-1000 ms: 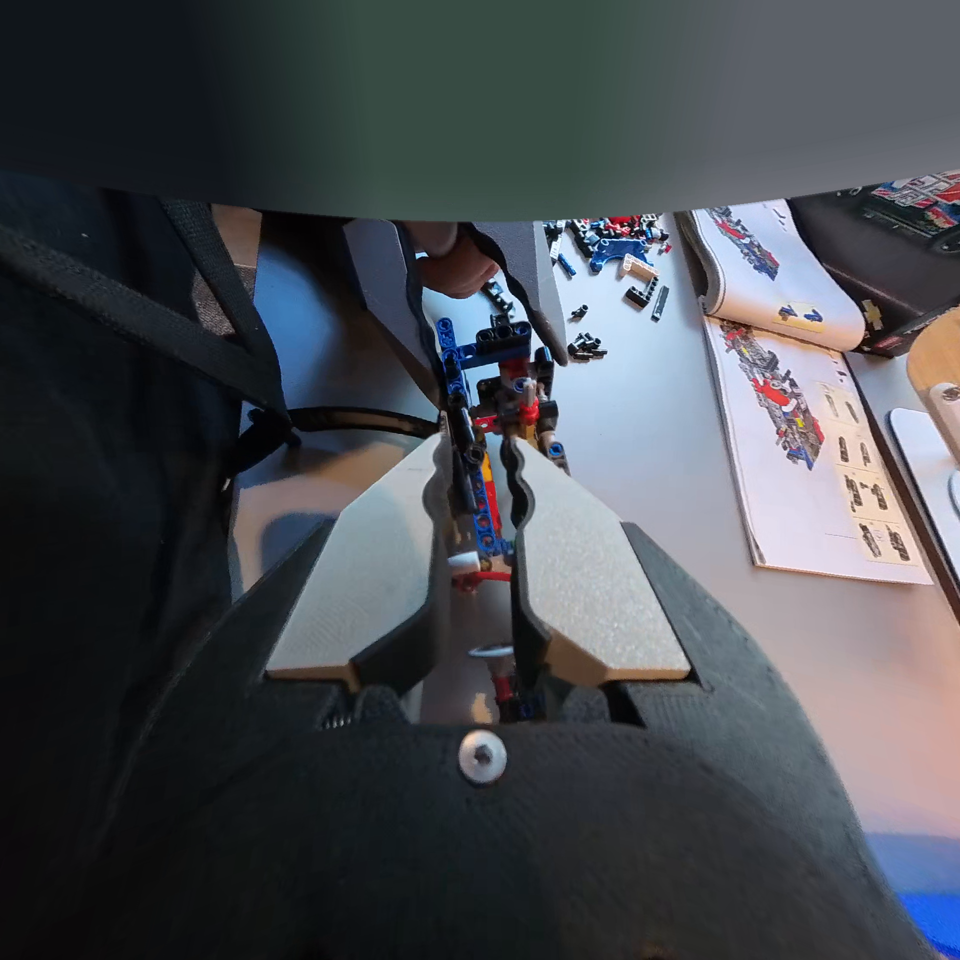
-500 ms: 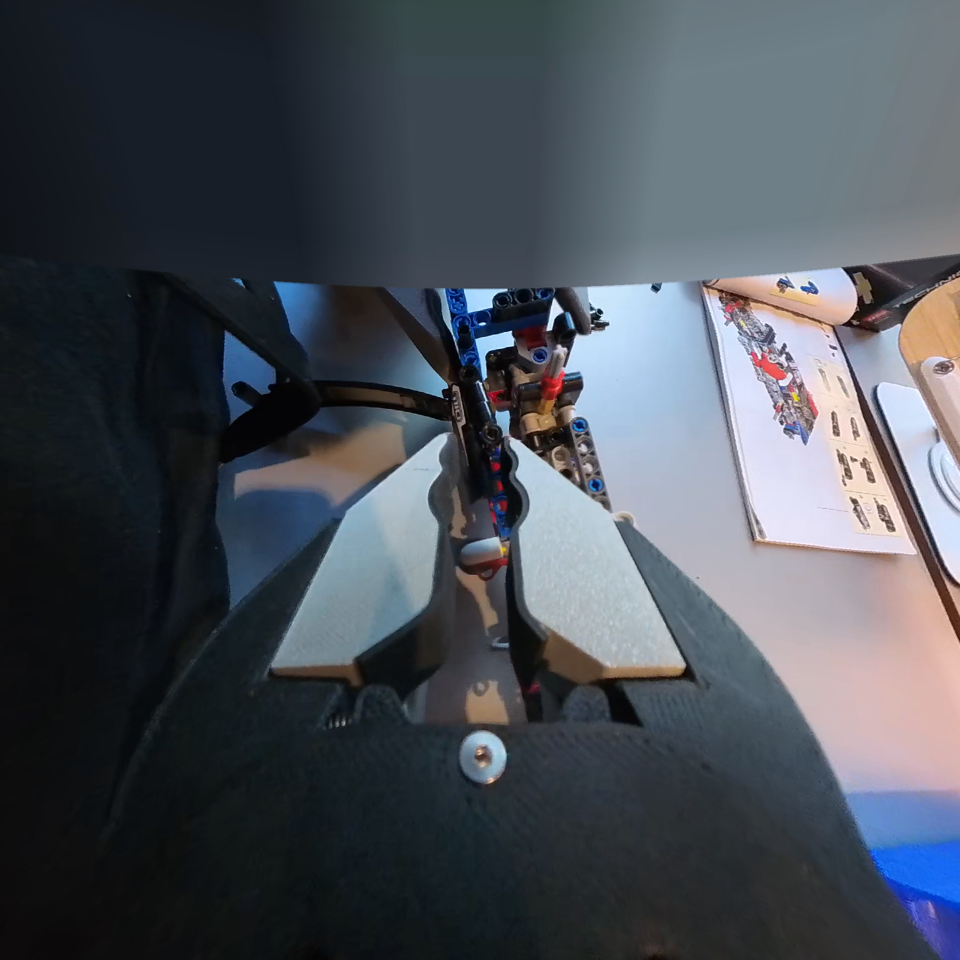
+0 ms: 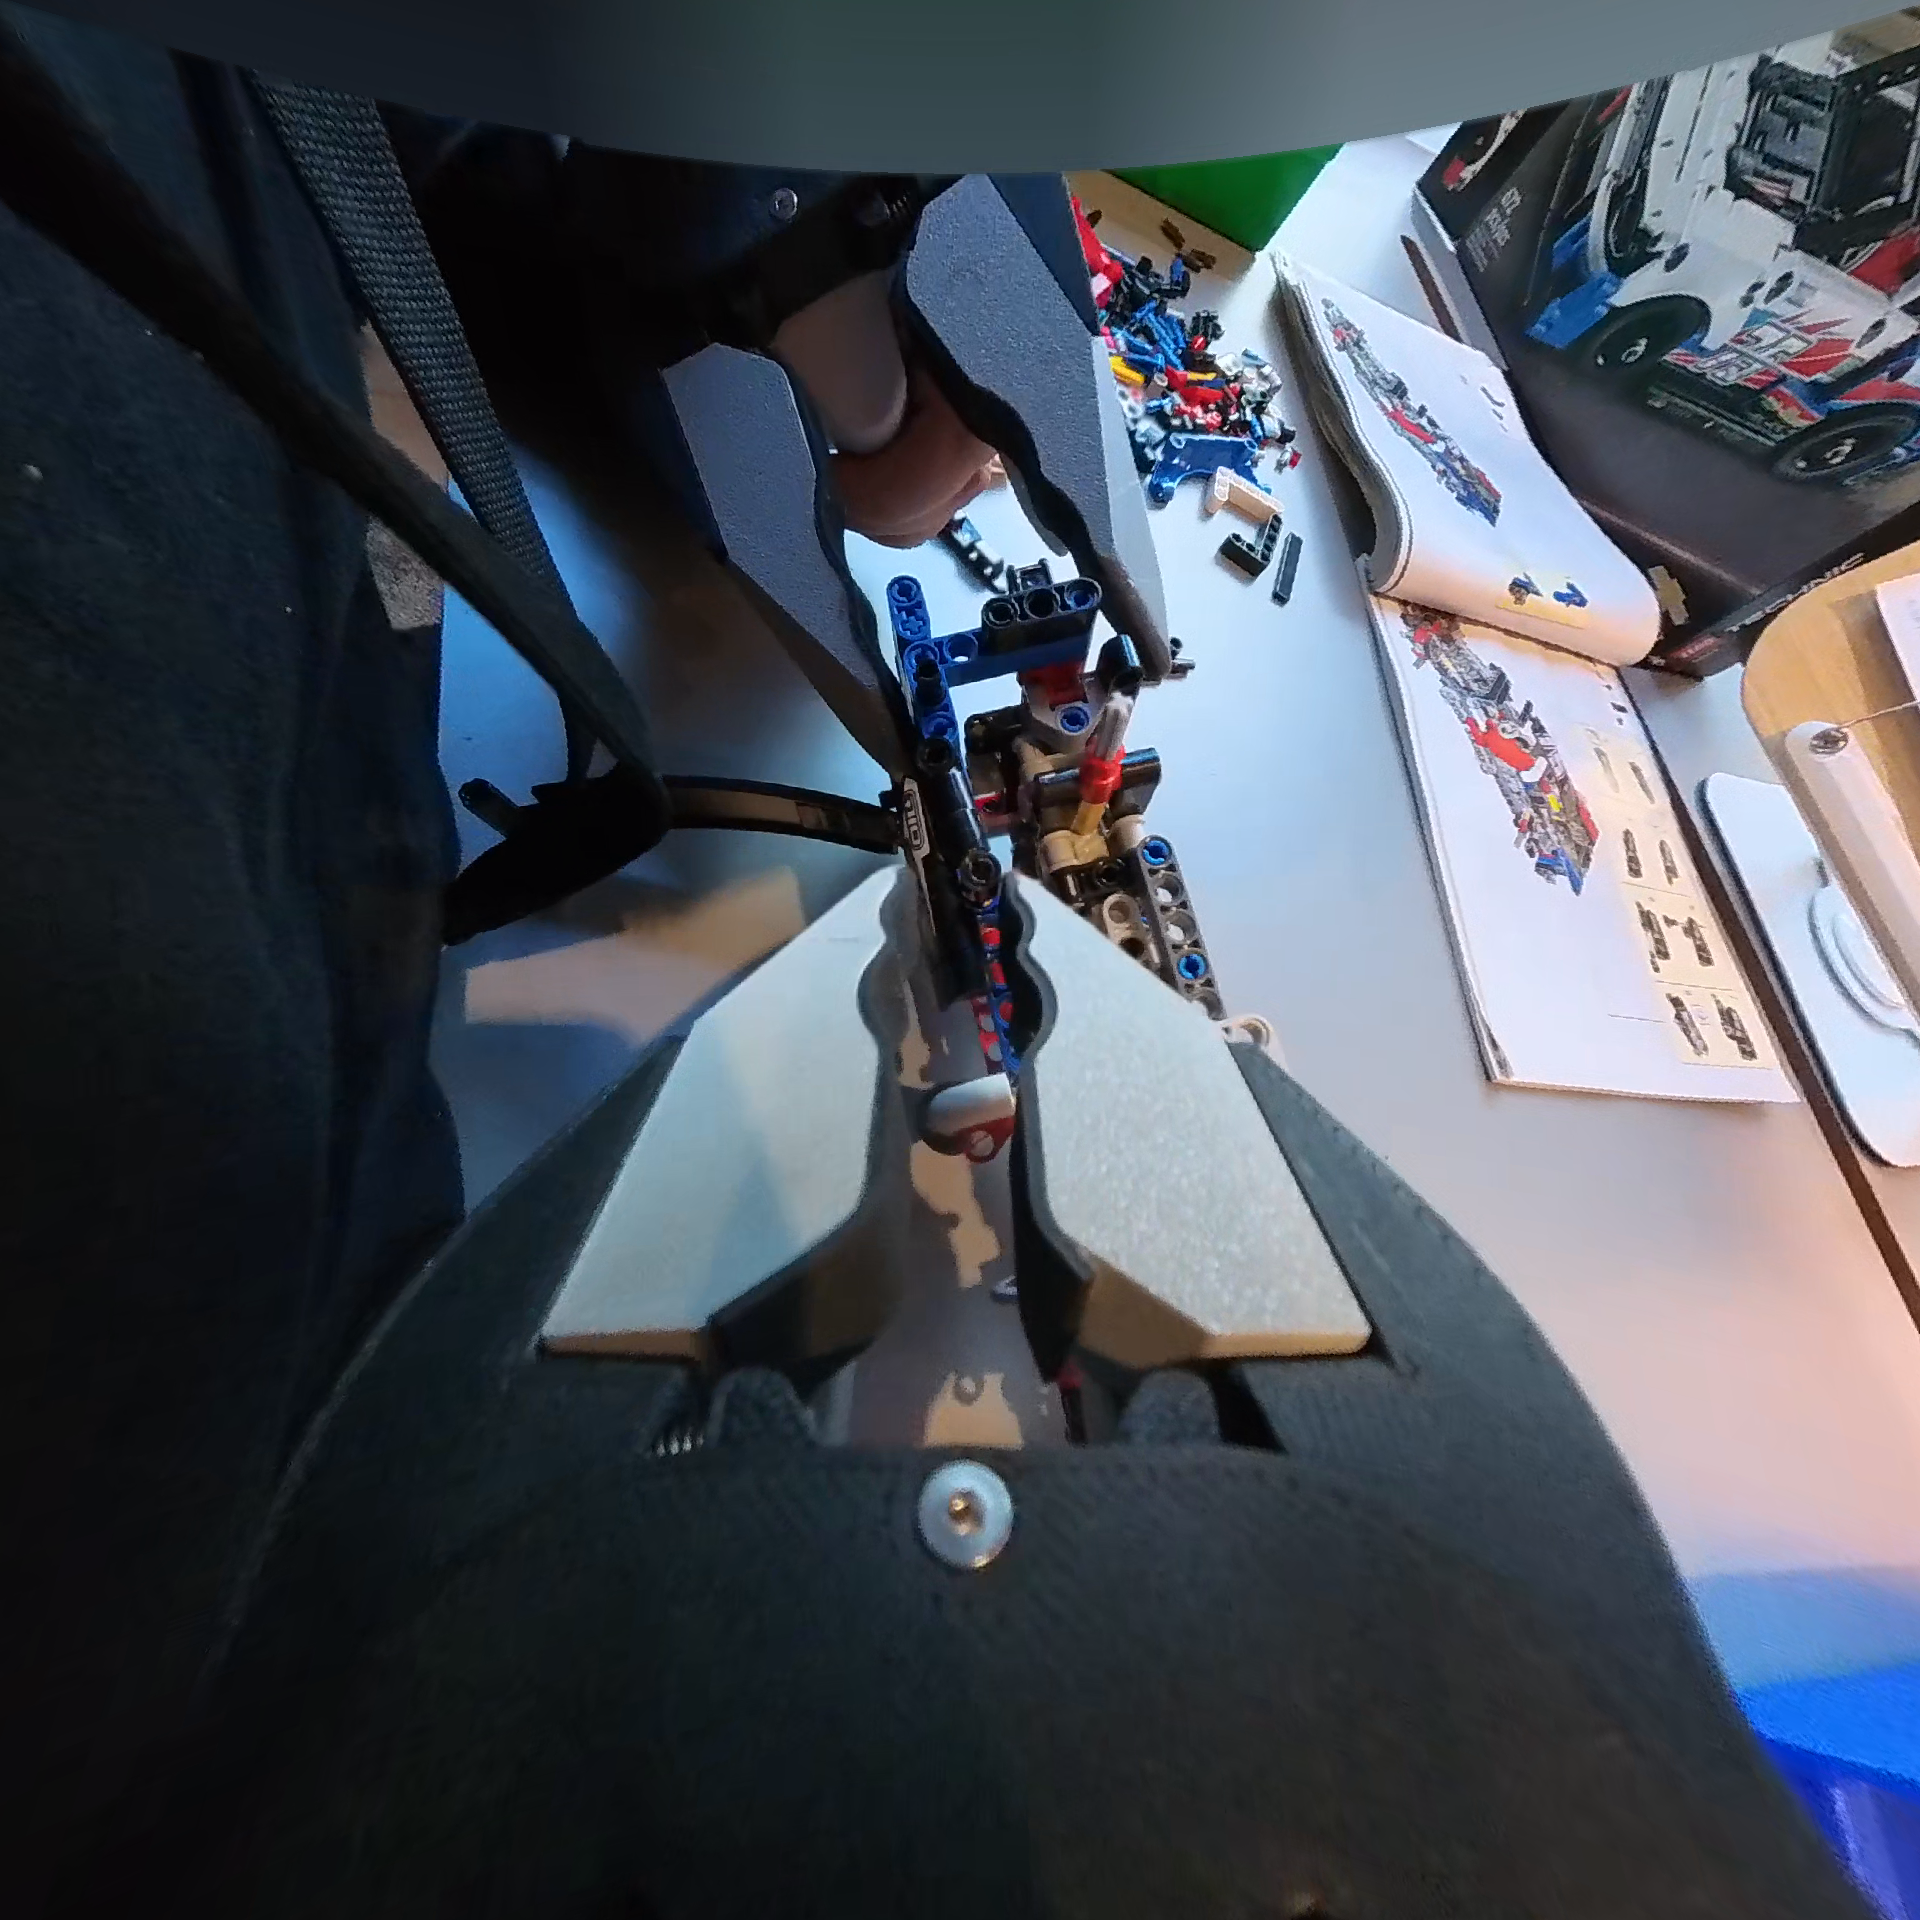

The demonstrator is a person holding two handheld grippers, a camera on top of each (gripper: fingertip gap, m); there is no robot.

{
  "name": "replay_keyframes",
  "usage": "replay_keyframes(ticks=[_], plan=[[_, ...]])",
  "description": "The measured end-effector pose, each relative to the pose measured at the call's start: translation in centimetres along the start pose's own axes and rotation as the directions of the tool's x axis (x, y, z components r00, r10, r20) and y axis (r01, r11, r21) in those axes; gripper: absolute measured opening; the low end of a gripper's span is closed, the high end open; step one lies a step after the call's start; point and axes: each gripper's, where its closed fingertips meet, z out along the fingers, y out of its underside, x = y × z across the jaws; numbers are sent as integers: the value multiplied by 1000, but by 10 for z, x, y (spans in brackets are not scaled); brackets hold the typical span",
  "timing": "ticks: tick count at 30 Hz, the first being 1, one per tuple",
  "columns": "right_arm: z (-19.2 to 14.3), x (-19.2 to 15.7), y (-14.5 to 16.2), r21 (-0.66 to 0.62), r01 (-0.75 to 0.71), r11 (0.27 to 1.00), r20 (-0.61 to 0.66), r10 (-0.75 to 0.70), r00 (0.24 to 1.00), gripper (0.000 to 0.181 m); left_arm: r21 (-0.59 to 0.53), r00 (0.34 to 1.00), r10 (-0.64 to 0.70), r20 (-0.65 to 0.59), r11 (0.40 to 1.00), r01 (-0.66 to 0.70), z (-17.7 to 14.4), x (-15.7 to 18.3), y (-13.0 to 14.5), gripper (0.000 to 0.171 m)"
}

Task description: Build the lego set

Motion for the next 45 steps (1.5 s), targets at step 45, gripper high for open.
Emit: replay_keyframes(ticks=[45], plan=[[0,12,-4,-151,135,979,59,-127,990,0,-48,1000,25,5,999,-25,0,0,3,48]])
